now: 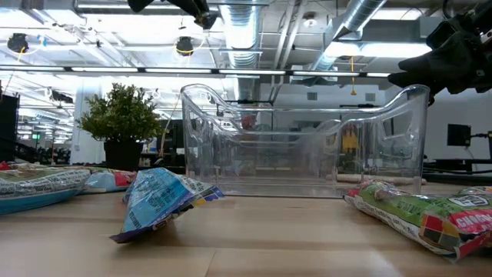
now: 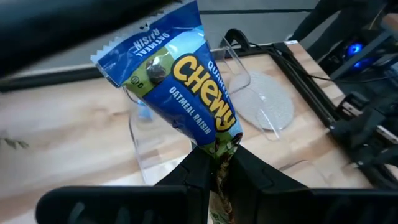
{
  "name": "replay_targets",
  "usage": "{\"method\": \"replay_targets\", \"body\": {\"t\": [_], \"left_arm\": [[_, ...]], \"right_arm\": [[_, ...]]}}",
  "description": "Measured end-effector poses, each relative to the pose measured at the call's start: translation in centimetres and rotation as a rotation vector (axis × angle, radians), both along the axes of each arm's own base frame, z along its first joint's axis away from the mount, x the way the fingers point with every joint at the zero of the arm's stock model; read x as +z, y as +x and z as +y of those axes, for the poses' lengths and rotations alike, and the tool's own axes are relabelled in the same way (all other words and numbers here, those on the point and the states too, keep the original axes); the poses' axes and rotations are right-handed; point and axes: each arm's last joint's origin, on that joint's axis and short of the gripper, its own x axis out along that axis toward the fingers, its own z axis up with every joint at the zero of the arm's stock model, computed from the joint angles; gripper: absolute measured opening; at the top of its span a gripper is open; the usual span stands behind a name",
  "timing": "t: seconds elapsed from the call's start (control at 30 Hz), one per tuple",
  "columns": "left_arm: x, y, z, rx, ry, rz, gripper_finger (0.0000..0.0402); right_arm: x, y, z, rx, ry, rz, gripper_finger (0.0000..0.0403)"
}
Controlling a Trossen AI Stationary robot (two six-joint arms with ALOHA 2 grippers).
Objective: Pick and place Granola Bars by type
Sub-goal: Put the blue granola bar into the top transparent bin
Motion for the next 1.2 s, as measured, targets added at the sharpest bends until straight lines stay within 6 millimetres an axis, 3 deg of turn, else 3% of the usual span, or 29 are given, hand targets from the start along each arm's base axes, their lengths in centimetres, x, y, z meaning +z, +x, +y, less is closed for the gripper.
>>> {"method": "replay_targets", "body": {"t": [0.3, 0.47, 0.87, 1.2], "left_arm": [[0.3, 0.5, 1.3, -0.030, 0.059, 0.035, 0.0030], [0.4, 0.9, 3.1, -0.034, 0.046, 0.039, 0.0030], [1.4, 1.8, 10.2, -0.028, 0.087, -0.018, 0.0030], [0.1, 3.4, 16.4, -0.128, 0.043, -0.086, 0.0030]], "right_arm": [[0.0, 0.0, 0.0, 0.000, 0.000, 0.000, 0.0134], [0.0, 0.0, 0.0, 0.000, 0.000, 0.000, 0.0133], [0.0, 0.0, 0.0, 0.000, 0.000, 0.000, 0.0133], [0.0, 0.0, 0.0, 0.001, 0.000, 0.002, 0.0133]]}}
